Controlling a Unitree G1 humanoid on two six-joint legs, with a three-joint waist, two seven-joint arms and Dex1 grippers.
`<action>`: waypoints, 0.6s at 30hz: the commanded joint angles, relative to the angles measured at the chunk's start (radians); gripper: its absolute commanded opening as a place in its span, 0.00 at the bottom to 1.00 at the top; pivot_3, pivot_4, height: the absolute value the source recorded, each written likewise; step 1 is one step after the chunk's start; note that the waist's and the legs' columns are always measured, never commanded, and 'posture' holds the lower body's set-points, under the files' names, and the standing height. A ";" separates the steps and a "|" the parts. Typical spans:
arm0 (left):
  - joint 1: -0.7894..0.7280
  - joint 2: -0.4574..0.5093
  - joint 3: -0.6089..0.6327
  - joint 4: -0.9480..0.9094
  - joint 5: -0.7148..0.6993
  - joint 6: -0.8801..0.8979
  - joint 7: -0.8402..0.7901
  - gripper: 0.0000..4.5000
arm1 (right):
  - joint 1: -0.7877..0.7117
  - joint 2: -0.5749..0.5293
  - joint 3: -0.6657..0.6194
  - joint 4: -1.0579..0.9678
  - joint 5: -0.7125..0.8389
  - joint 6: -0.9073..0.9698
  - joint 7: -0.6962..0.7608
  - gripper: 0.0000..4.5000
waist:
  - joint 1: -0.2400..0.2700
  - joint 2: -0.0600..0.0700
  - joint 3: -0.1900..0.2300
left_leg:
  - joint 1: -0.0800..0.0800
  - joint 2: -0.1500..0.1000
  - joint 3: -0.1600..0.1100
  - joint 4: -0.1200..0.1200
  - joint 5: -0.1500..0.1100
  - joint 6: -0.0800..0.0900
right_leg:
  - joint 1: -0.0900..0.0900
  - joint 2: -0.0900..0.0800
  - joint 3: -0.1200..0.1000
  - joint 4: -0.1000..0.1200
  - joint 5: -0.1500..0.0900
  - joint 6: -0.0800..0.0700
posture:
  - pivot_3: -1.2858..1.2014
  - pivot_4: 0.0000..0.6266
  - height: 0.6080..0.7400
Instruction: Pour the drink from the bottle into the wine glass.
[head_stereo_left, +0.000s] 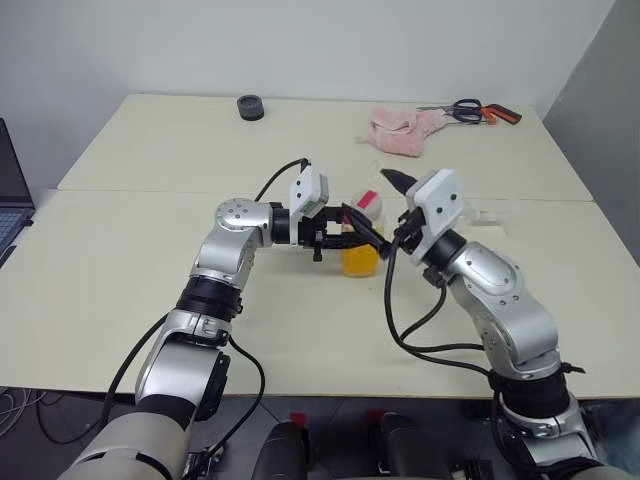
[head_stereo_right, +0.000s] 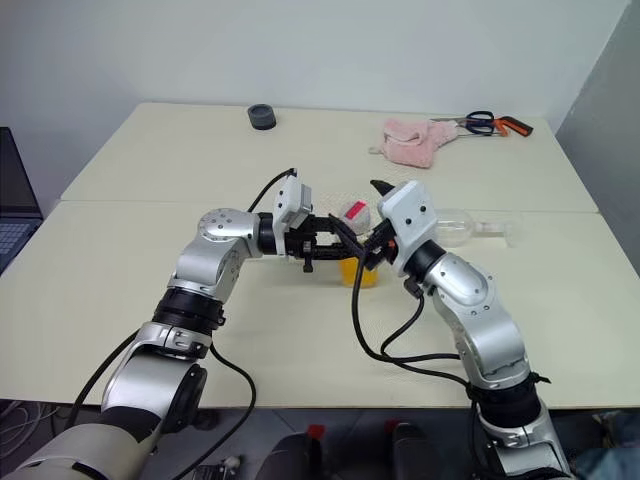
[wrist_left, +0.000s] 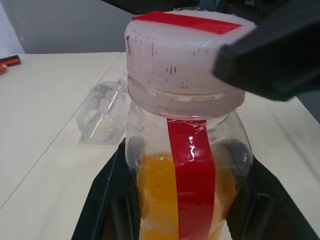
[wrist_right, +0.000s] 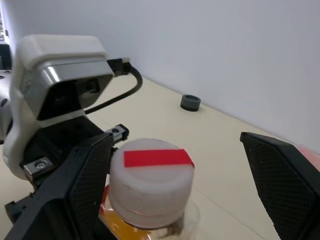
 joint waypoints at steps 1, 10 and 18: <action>-0.024 0.002 0.007 -0.026 -0.012 -0.018 -0.009 0.38 | 0.003 -0.014 -0.026 -0.021 -0.019 -0.023 -0.010 0.96 | 0.000 0.000 0.000 | 0.000 0.000 0.000 0.000 0.000 0.000 | 0.000 0.000 0.000 0.000 0.000 0.000 | 0.52 0.24 1.00; -0.024 0.002 0.005 -0.017 -0.013 -0.023 -0.007 0.38 | 0.021 -0.027 -0.054 -0.042 -0.009 -0.012 -0.011 0.96 | 0.000 0.000 0.000 | 0.000 0.000 0.000 0.000 0.000 0.000 | 0.000 0.000 0.000 0.000 0.000 0.000 | 0.52 0.24 1.00; -0.020 0.003 0.007 -0.015 -0.012 -0.025 -0.001 0.38 | 0.033 -0.042 -0.069 -0.069 0.005 0.005 -0.013 0.96 | 0.000 0.000 0.000 | 0.000 0.000 0.000 0.000 0.000 0.000 | 0.000 0.000 0.000 0.000 0.000 0.000 | 0.52 0.24 1.00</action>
